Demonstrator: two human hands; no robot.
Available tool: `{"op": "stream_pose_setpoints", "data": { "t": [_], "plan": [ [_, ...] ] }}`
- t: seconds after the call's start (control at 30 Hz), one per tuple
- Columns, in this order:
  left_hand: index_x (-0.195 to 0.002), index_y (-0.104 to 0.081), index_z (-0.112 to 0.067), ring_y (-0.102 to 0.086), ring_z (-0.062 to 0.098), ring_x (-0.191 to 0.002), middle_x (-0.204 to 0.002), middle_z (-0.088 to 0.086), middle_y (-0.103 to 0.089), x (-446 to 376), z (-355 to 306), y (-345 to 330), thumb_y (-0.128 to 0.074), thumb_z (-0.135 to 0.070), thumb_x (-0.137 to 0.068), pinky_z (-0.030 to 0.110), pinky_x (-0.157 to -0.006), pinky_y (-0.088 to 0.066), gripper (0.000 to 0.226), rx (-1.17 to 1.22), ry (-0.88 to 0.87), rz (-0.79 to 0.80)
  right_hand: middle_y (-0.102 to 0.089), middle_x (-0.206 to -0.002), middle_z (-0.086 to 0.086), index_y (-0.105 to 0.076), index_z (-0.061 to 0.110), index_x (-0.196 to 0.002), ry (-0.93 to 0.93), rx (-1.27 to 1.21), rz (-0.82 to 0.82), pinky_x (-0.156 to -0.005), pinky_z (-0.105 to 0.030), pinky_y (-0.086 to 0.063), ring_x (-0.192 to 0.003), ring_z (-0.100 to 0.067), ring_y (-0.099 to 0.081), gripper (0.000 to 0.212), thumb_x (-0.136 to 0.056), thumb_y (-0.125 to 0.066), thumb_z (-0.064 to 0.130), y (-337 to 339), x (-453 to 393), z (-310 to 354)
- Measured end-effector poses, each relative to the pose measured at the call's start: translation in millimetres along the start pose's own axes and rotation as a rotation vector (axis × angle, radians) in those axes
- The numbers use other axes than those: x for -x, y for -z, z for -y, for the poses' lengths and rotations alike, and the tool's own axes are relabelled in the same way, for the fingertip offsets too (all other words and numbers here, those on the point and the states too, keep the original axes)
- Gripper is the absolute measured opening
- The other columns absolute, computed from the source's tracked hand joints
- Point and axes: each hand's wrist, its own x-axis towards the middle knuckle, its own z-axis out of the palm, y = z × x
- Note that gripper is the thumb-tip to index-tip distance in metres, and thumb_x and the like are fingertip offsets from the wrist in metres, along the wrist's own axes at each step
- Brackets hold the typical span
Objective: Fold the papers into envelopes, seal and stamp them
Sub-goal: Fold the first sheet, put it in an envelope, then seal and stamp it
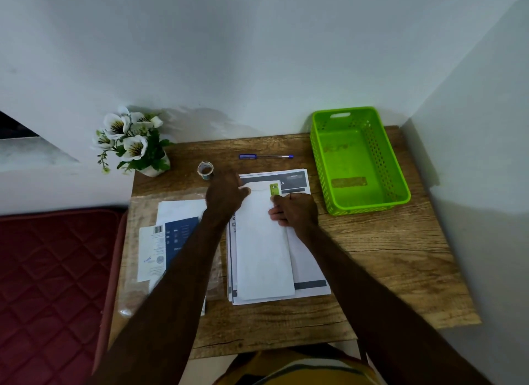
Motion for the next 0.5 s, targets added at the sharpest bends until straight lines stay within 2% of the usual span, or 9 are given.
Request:
{"op": "stream_pose_setpoints", "data": {
  "t": [0.07, 0.23, 0.37, 0.43, 0.5],
  "plan": [
    [-0.101, -0.065, -0.009, -0.065, 0.025, -0.093, -0.099, 0.009, -0.067, 2, 0, -3, -0.080, -0.028, -0.086, 0.034, -0.077, -0.050, 0.029, 0.037, 0.015, -0.037, -0.076, -0.066, -0.008, -0.069, 0.008, -0.073, 0.003, -0.004, -0.006, -0.045, -0.022, -0.051, -0.056, -0.018, -0.072, 0.026, -0.085, -0.081, 0.028, 0, 0, 0],
    [-0.106, -0.067, -0.007, -0.063, 0.019, -0.091, -0.103, 0.005, -0.068, 3, 0, -5, -0.082, -0.025, -0.085, 0.030, -0.078, -0.048, 0.031, 0.141, 0.088, -0.051, -0.076, -0.066, -0.008, -0.069, 0.008, -0.072, 0.023, 0.001, -0.017, -0.046, -0.023, -0.051, -0.056, -0.018, -0.073, 0.026, -0.085, -0.081, 0.028, -1, -2, -3],
    [-0.085, -0.066, -0.012, -0.063, 0.021, -0.077, -0.083, 0.004, -0.065, 10, 2, -9, -0.081, -0.027, -0.085, 0.031, -0.071, -0.051, 0.022, 0.248, 0.118, -0.109, -0.075, -0.064, -0.007, -0.069, 0.009, -0.068, 0.039, 0.002, -0.045, -0.047, -0.024, -0.052, -0.054, -0.018, -0.072, 0.028, -0.085, -0.080, 0.028, -3, -2, -5],
    [-0.080, -0.061, -0.016, -0.057, 0.015, -0.070, -0.076, -0.001, -0.060, 18, -1, -9, -0.078, -0.028, -0.088, 0.027, -0.066, -0.044, 0.022, 0.304, 0.101, -0.151, -0.075, -0.064, -0.008, -0.068, 0.010, -0.067, 0.053, 0.009, -0.059, -0.049, -0.026, -0.052, -0.053, -0.019, -0.071, 0.029, -0.086, -0.080, 0.028, -3, -1, -5],
    [-0.080, -0.060, -0.020, -0.056, 0.010, -0.068, -0.073, -0.005, -0.060, 25, -1, -9, -0.076, -0.029, -0.090, 0.025, -0.065, -0.045, 0.021, 0.385, 0.077, -0.180, -0.075, -0.065, -0.008, -0.068, 0.010, -0.068, 0.060, 0.022, -0.059, -0.051, -0.028, -0.052, -0.053, -0.019, -0.071, 0.031, -0.085, -0.081, 0.033, -4, -1, -5]
  ]
}}
